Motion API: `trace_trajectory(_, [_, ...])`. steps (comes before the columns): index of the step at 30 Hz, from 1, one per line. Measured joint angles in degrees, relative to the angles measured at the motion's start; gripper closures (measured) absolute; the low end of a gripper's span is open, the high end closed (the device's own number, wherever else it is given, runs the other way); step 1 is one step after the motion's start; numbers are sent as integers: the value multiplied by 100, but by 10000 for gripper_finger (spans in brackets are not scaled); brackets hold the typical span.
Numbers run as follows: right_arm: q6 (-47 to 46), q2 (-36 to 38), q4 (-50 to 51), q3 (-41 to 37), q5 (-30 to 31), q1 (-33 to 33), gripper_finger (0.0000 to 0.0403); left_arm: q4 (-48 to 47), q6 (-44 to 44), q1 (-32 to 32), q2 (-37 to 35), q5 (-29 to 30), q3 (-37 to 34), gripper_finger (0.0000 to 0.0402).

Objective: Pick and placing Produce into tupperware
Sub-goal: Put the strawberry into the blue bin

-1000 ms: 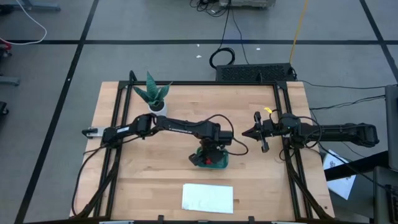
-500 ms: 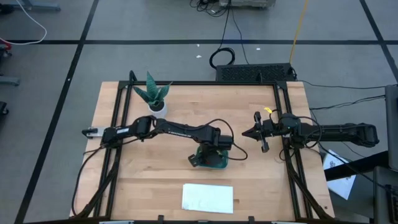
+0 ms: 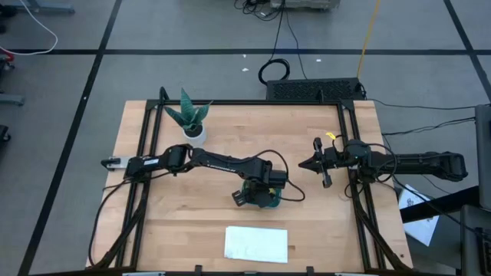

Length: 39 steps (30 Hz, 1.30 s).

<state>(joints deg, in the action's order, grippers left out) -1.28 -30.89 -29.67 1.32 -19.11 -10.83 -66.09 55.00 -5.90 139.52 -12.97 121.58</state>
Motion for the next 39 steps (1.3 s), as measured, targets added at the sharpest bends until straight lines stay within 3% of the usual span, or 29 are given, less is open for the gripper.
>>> trace_trajectory(39, [-2, 0, 0, -2, 0, -2, 403, 356, 198, -189, -4, -21, -54, 266])
